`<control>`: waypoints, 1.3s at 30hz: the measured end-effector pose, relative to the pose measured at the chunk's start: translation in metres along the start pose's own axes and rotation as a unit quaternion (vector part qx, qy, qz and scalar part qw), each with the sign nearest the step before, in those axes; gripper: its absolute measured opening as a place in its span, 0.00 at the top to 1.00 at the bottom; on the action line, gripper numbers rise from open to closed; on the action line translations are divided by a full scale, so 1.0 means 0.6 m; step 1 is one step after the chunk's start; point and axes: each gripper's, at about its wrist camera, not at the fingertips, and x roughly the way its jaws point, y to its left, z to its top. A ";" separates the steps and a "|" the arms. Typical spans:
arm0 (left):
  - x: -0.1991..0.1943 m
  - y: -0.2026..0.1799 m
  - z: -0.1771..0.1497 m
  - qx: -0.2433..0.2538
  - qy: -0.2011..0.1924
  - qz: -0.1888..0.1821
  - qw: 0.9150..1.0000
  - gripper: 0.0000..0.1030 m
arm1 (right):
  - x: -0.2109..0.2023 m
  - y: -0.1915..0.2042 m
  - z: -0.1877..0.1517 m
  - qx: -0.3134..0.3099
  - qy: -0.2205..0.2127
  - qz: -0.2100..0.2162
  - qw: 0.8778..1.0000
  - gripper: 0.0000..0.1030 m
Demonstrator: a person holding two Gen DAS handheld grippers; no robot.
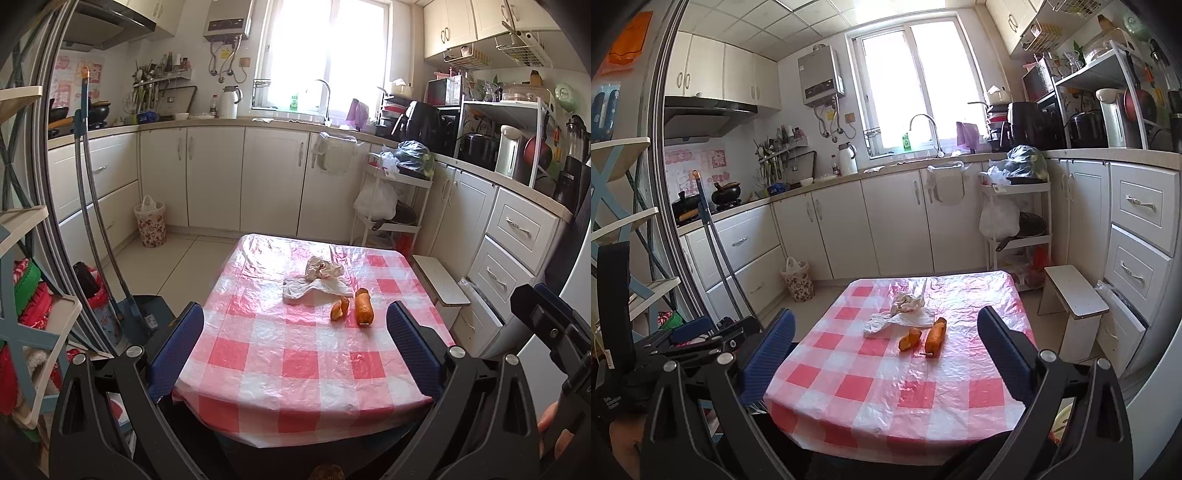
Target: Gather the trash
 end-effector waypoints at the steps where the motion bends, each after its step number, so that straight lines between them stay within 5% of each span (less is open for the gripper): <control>1: 0.000 0.000 0.000 0.000 0.000 0.001 1.000 0.07 | 0.000 0.000 0.000 0.000 0.000 0.000 1.000 0.08; 39: 0.000 -0.005 0.004 -0.003 0.002 -0.001 1.000 0.07 | -0.004 -0.003 0.003 0.005 0.002 0.004 1.000 0.07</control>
